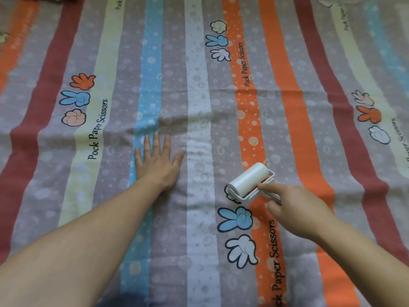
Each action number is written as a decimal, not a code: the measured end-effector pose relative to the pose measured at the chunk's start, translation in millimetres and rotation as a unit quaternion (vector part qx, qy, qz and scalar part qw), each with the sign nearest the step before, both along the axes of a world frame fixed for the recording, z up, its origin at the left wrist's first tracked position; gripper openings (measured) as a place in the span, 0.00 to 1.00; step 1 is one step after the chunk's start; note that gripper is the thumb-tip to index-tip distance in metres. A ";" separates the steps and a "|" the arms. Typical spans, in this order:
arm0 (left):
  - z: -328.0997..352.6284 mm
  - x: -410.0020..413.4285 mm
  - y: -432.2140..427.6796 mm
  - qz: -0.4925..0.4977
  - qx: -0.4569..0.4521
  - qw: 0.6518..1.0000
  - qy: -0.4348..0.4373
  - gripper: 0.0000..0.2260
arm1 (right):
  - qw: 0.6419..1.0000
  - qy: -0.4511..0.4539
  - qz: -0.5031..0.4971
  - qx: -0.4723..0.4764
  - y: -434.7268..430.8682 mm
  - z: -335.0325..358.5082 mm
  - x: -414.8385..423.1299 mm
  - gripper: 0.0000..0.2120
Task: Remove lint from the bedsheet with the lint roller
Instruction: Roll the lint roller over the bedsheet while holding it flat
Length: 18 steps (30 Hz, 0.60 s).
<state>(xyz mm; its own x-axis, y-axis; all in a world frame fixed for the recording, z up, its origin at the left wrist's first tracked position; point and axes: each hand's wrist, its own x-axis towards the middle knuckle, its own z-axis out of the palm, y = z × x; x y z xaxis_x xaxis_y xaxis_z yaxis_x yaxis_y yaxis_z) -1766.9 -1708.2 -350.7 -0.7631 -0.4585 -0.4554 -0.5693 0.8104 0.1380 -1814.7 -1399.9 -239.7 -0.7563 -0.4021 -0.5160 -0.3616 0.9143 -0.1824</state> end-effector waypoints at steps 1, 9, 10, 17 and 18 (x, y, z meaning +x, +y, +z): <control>0.5 4.6 -1.0 0.000 -0.010 1.000 0.000 0.34 | 1.000 -0.010 0.001 0.008 6.4 5.0 -0.4 0.21; 3.5 16.2 -30.1 0.039 -0.039 0.998 -0.005 0.37 | 0.995 -0.081 -0.054 -0.032 -0.1 73.8 -16.5 0.20; 1.8 16.3 -35.9 0.038 -0.042 0.998 -0.005 0.37 | 0.996 -0.054 -0.047 -0.053 -18.1 73.2 -18.8 0.20; -12.4 23.4 -66.0 0.011 -0.024 0.999 0.030 0.38 | 0.985 0.049 -0.016 -0.165 -194.0 -2.9 -39.6 0.22; -13.8 23.9 -69.8 0.010 -0.022 0.999 0.038 0.37 | 0.986 0.052 -0.019 -0.159 -211.5 -16.9 -42.9 0.23</control>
